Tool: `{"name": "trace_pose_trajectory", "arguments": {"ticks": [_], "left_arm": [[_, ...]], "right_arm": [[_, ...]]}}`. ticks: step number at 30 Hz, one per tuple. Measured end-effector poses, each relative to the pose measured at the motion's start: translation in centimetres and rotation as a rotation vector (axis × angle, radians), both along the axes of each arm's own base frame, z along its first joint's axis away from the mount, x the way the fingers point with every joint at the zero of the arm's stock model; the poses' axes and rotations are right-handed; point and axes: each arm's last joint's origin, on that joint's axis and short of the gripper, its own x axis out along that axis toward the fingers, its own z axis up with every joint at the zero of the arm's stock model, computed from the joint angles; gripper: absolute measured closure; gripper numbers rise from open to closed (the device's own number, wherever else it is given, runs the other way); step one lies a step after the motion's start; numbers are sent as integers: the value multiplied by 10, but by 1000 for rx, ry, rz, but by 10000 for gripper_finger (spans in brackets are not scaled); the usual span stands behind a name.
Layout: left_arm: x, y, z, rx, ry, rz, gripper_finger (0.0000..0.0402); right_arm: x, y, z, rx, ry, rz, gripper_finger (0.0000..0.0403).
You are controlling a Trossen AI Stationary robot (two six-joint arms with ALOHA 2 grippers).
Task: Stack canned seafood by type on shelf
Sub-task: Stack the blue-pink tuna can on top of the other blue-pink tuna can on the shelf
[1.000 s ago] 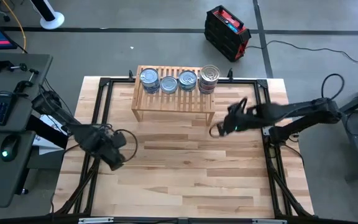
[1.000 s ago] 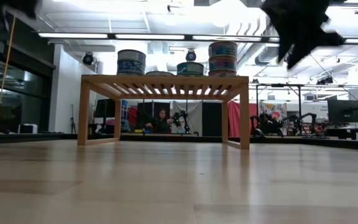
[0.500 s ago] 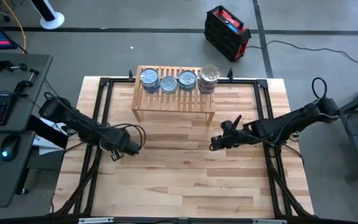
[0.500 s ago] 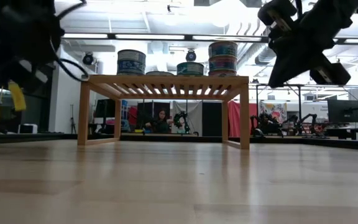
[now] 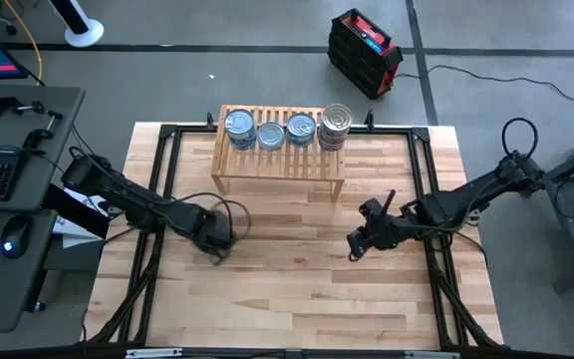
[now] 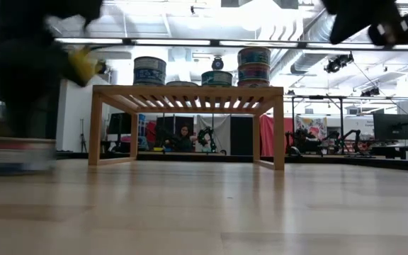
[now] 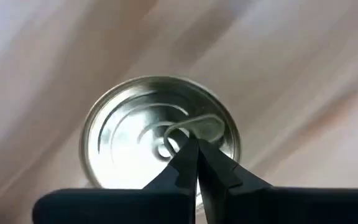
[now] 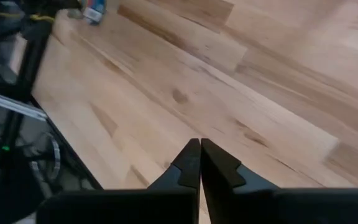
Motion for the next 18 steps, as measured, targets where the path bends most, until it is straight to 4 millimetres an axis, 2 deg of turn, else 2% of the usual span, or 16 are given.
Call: {"name": "trace_pose_trajectory", "arguments": {"ticks": [7, 9, 13, 16, 18], "left_arm": [[67, -15, 18, -109, -580, -41, 401], [85, -17, 12, -96, -614, -36, 401], [135, -23, 10, -60, -658, -121, 401], [165, -26, 26, -28, -628, -270, 401], [169, -28, 44, 41, -568, -402, 401]], "right_arm": [[-14, 8, 16, -80, 68, 21, 403], [-15, 8, 17, -90, 62, 19, 403], [-13, 9, 16, -111, 47, 11, 403], [-11, 10, 16, -105, 27, 8, 403], [-8, 12, 18, -105, -6, 30, 403]]}}
